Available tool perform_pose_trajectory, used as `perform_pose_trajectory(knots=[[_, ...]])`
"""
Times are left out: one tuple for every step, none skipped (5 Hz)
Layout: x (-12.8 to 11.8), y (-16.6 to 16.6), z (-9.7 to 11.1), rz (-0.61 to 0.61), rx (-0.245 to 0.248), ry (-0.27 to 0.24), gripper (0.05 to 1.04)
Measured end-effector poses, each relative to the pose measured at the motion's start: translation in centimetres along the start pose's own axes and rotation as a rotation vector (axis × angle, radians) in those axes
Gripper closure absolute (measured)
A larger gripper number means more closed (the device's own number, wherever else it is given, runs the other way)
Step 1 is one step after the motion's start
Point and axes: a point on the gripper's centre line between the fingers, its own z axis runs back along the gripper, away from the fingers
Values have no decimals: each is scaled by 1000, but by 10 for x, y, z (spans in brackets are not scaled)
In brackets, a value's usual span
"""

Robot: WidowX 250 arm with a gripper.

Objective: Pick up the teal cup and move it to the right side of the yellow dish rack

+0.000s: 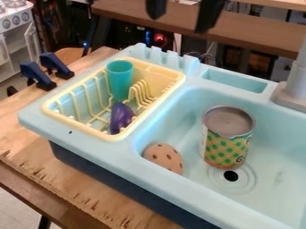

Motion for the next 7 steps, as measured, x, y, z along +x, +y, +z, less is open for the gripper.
perform_pose_trajectory(knots=[[1, 24, -2, 15, 24, 28, 81], [4, 49, -5, 77, 25, 27, 81], [0, 75, -12, 141, 27, 41, 81], [-8, 101, -21, 203, 17, 30, 81], [-11, 110, -37, 220, 13, 28, 81], [-7, 114, -42, 207, 18, 4, 81], [4, 113, -56, 121, 15, 23, 81]])
